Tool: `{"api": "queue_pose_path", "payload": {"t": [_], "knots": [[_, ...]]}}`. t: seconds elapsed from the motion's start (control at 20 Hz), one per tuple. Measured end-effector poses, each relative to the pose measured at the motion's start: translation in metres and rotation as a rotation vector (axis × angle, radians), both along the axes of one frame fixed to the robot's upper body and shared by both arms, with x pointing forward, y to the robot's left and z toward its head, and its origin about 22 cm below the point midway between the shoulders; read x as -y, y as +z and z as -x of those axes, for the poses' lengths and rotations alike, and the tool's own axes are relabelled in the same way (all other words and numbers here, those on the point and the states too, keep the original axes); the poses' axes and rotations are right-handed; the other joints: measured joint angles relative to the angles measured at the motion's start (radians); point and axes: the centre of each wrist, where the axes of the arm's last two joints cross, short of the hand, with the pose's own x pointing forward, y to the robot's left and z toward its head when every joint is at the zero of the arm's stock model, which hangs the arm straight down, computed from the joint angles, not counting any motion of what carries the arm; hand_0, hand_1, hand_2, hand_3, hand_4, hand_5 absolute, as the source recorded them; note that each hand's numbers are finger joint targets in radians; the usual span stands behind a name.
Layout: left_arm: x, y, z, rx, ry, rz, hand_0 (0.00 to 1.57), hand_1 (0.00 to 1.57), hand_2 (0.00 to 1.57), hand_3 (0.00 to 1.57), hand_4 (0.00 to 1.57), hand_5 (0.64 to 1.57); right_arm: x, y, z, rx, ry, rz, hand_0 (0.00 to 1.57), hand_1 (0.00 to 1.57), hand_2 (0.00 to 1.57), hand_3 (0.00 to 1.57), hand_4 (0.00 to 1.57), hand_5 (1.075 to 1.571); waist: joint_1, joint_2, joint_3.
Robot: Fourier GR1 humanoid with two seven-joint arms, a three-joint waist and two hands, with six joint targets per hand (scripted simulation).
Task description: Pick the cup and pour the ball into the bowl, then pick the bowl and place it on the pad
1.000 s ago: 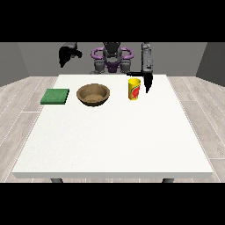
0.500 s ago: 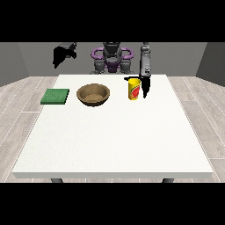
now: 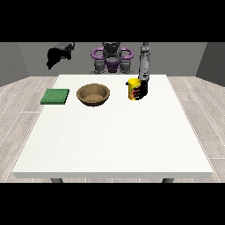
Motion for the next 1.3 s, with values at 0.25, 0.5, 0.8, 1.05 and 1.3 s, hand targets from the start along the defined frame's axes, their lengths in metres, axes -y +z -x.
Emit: {"api": "queue_pose_path", "payload": {"t": [0.25, 0.5, 0.8, 1.05, 1.3], "knots": [[-0.007, -0.002, -0.002, 0.044, 0.042, -0.023, 1.33, 1.33, 1.57, 1.57, 1.29, 1.207, 0.009, 0.010, 0.003, 0.018, -0.003, -0.003, 0.00, 0.00, 0.37, 0.66, 0.59, 1.570, -0.016, 0.010, 0.0029], [0.012, -0.001, -0.006, 0.002, 0.022, -0.053, 1.35, 1.35, 1.57, 1.57, 1.32, 1.169, 0.031, -0.009, 0.003, -0.035, -0.038, -0.004, 0.00, 0.00, 0.40, 0.68, 0.59, 1.569, 0.005, -0.046, 0.0010], [0.036, 0.030, -0.029, -0.021, -0.001, -0.129, 1.35, 1.35, 1.57, 1.57, 1.32, 1.172, 0.067, -0.037, 0.004, -0.120, -0.083, -0.008, 0.00, 0.00, 0.40, 0.64, 0.54, 1.570, 0.045, -0.126, 0.0012], [0.040, 0.060, -0.049, -0.004, 0.056, -0.293, 1.37, 1.37, 1.57, 1.57, 1.39, 1.255, 0.075, -0.038, 0.002, -0.116, -0.071, -0.011, 0.00, 0.00, 0.34, 0.64, 0.56, 1.569, 0.020, -0.125, 0.0014], [0.049, 0.080, -0.062, 0.023, 0.128, -0.451, 1.39, 1.39, 1.57, 1.57, 1.42, 1.250, 0.080, -0.025, -0.004, -0.081, -0.045, -0.008, 0.00, 0.00, 0.34, 0.67, 0.53, 1.569, -0.016, -0.093, 0.0011]]}}
